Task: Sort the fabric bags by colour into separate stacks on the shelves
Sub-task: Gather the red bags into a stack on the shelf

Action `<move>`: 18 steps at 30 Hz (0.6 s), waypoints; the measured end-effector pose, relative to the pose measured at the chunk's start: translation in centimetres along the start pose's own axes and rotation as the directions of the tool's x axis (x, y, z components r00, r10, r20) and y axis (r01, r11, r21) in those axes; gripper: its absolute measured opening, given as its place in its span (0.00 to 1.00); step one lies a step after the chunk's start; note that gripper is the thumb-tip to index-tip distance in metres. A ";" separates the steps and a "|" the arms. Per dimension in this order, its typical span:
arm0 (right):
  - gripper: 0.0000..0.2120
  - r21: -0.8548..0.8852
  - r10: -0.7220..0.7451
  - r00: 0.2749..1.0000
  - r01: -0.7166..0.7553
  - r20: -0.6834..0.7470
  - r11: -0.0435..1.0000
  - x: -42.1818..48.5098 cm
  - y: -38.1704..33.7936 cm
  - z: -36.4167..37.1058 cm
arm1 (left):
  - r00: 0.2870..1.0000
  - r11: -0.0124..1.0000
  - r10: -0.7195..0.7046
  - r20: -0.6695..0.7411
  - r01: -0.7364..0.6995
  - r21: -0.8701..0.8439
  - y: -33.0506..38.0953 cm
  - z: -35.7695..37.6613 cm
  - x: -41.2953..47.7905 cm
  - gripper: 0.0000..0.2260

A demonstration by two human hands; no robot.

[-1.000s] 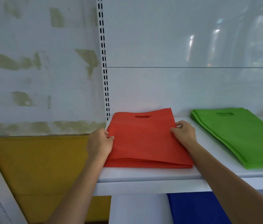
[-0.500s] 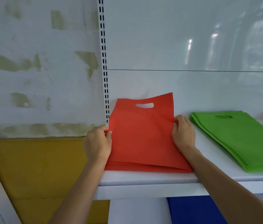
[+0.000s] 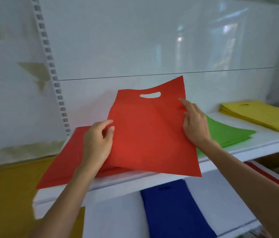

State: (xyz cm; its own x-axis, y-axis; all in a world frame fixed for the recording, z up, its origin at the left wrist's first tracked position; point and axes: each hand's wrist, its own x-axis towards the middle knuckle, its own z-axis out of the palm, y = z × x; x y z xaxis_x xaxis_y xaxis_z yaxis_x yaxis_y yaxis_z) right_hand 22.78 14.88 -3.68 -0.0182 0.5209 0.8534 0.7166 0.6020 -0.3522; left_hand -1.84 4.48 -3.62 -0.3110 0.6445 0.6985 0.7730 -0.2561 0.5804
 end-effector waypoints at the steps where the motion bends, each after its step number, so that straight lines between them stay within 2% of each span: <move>1: 0.23 -0.047 -0.004 1.000 0.004 -0.005 0.999 -0.3 1.9 -2.1 | 0.999 1.000 0.026 0.039 -0.025 -0.018 1.9 1.6 -0.2 0.12; 6: 0.23 -0.303 0.172 0.984 -0.177 -0.044 0.937 -3.4 13.0 -15.6 | 0.963 0.987 0.066 0.260 -0.025 -0.158 12.8 12.2 -4.7 0.14; 9: 0.20 -0.437 0.285 0.953 -0.301 -0.104 0.847 -6.9 19.3 -23.8 | 0.909 0.963 0.170 0.380 -0.071 -0.260 19.3 19.3 -8.9 0.15; 13: 0.24 -0.515 0.448 0.884 -0.447 -0.132 0.731 -13.2 25.9 -33.3 | 0.816 0.936 0.254 0.519 -0.073 -0.343 26.3 27.5 -15.1 0.16; 18: 0.19 -0.578 0.597 0.792 -0.549 -0.129 0.604 -20.8 31.2 -40.5 | 0.657 0.945 0.227 0.719 0.029 -0.326 29.7 34.9 -23.4 0.16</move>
State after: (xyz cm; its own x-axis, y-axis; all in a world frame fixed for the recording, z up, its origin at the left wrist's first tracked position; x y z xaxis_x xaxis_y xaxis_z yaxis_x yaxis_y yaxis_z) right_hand 73.76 -1.66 -16.91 0.5030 0.6941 0.5150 0.8457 -0.2724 -0.4589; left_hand 47.69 6.94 -17.33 0.3691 0.8830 0.2899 0.5412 -0.4578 0.7054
